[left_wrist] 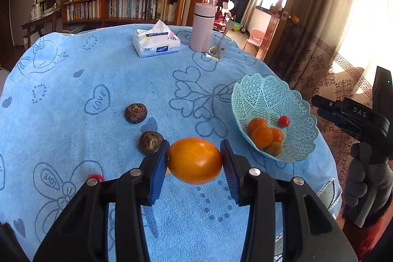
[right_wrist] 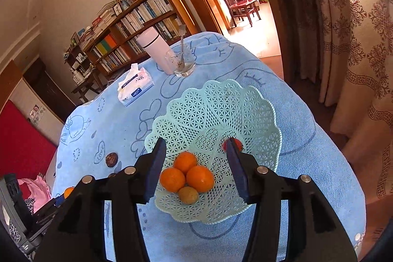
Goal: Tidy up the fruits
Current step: 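Drop the tomato into the basket with the right gripper while the left gripper drops its fruit there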
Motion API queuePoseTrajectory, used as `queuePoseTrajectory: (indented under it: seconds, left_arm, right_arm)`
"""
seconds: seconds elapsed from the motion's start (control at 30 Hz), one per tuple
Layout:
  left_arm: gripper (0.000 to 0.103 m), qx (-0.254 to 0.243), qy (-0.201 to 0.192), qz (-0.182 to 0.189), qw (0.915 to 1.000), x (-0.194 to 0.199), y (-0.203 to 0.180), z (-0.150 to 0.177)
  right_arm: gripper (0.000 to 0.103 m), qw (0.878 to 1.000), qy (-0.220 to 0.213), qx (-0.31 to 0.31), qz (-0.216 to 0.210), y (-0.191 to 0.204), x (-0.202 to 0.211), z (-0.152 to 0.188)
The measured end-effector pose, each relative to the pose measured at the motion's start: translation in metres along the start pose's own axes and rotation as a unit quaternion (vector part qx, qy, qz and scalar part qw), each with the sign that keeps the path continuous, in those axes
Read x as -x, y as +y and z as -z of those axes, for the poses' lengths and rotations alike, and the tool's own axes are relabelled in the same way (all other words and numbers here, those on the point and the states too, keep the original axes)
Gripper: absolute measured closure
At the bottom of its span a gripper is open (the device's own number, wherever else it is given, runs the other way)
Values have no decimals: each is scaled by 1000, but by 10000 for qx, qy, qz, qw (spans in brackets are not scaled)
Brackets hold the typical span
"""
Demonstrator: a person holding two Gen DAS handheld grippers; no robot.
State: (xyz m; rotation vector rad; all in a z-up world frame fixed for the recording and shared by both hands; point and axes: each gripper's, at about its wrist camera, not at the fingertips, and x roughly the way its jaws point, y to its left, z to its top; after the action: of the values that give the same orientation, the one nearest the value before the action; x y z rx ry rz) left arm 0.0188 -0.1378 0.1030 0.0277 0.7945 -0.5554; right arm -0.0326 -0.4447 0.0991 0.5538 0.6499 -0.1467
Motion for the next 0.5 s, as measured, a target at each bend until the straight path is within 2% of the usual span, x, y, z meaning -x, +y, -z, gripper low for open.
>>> queuePoseTrajectory:
  seconds: [0.5]
  left_arm:
    - [60, -503, 532, 548, 9958, -76, -73, -34]
  right_arm:
    - [48, 9990, -369, -256, 75, -24, 8, -26]
